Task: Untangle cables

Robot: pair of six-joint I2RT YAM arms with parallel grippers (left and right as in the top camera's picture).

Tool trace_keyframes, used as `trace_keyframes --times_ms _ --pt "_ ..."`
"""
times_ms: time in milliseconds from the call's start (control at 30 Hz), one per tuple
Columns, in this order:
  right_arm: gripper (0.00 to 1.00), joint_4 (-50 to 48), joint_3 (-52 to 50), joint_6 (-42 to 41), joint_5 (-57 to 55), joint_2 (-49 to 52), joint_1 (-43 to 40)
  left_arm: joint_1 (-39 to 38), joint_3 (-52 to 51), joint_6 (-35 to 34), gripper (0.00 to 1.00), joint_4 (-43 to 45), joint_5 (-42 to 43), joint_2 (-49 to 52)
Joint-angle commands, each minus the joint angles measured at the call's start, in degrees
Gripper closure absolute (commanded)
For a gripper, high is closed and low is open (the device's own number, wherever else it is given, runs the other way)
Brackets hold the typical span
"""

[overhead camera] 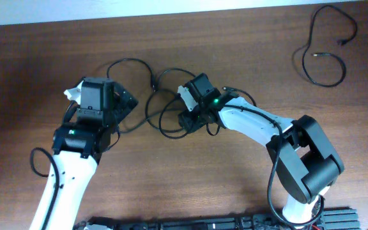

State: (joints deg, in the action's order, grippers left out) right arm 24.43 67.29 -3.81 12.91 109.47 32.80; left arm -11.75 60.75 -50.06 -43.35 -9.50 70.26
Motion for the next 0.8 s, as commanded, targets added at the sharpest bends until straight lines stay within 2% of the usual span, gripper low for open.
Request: trace_keyframes --times_ms 0,100,233,333,400,433,533,600,700,767 --pt "0.35 0.5 0.6 0.4 0.0 -2.6 0.2 0.3 0.0 0.9 0.01 -1.3 -0.4 3.0" --pt "0.35 0.5 0.5 0.4 -0.5 -5.2 0.2 0.3 0.0 0.9 0.01 -1.1 0.5 5.3" --pt "0.36 -2.0 0.5 0.6 -8.6 -3.6 0.1 0.3 0.0 -1.7 0.01 -0.9 1.9 7.7" --pt "0.43 -12.8 0.5 0.6 -10.5 0.0 0.1 0.3 0.0 -1.7 0.01 -0.9 4.4 9.5" --pt "0.56 -17.7 0.5 0.4 -11.7 2.5 0.0 0.3 0.0 -1.7 0.01 -0.9 5.7 9.6" --pt "0.57 -18.6 0.5 0.4 -11.7 3.3 0.0 0.3 0.0 -1.7 0.01 -0.9 5.7 9.6" --pt "0.57 -18.6 0.5 0.3 -12.3 6.4 0.0 0.3 0.0 -1.8 0.01 -0.9 7.2 9.6" --pt "0.71 -18.0 0.5 -1.6 -12.3 8.5 0.0 0.3 0.0 -4.5 0.01 -0.9 7.2 9.6" --pt "0.82 -16.8 0.5 -1.8 -9.5 8.9 0.0 0.2 0.0 -6.3 0.01 -0.9 7.2 9.6" --pt "0.86 -14.4 0.5 -6.2 -9.1 8.9 0.0 0.2 0.0 -6.3 0.01 -0.9 7.7 9.6"
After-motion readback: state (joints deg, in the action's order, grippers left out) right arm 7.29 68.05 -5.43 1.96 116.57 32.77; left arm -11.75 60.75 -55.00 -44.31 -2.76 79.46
